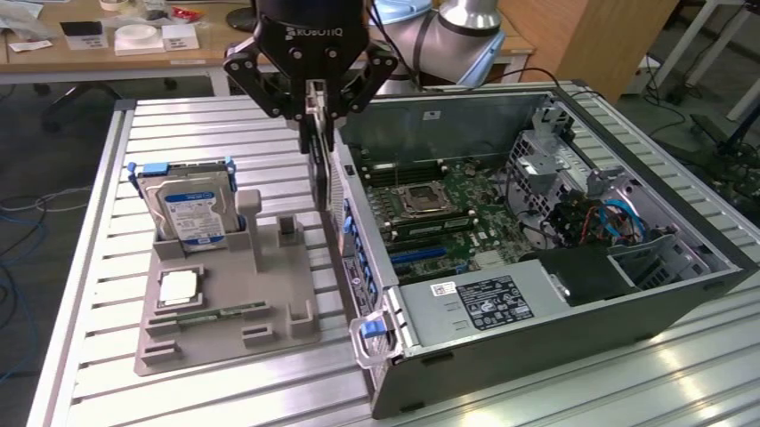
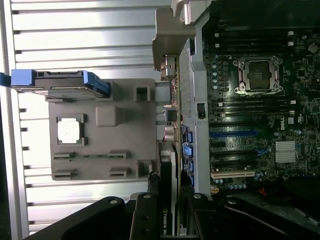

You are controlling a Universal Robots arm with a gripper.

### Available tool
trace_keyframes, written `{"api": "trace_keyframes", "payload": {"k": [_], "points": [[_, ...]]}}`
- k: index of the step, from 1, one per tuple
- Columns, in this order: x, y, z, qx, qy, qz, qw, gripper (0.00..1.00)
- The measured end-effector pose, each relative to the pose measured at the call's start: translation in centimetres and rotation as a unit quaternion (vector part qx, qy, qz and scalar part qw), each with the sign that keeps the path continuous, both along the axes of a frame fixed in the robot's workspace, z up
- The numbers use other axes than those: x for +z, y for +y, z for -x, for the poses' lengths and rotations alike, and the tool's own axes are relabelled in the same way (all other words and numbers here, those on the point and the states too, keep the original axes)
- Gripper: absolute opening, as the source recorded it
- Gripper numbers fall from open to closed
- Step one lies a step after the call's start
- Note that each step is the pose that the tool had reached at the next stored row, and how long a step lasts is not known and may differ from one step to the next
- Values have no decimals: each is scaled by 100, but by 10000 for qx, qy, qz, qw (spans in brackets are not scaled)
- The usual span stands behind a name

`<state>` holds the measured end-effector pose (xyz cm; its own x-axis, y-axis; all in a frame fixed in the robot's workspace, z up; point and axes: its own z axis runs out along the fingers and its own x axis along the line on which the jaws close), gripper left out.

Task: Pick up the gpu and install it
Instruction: 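Pick up the gpu and move the gpu toward the slot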

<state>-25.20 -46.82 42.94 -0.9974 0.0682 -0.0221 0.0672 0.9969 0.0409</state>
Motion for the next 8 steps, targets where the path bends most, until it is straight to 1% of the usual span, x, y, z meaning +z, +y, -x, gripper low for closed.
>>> {"api": "trace_keyframes", "payload": {"k": [3,7,8], "points": [[0,1,-20,0,0,0,10000,27],[0,3,-154,0,0,0,10000,27],[0,3,-167,0,0,0,10000,27]]}}
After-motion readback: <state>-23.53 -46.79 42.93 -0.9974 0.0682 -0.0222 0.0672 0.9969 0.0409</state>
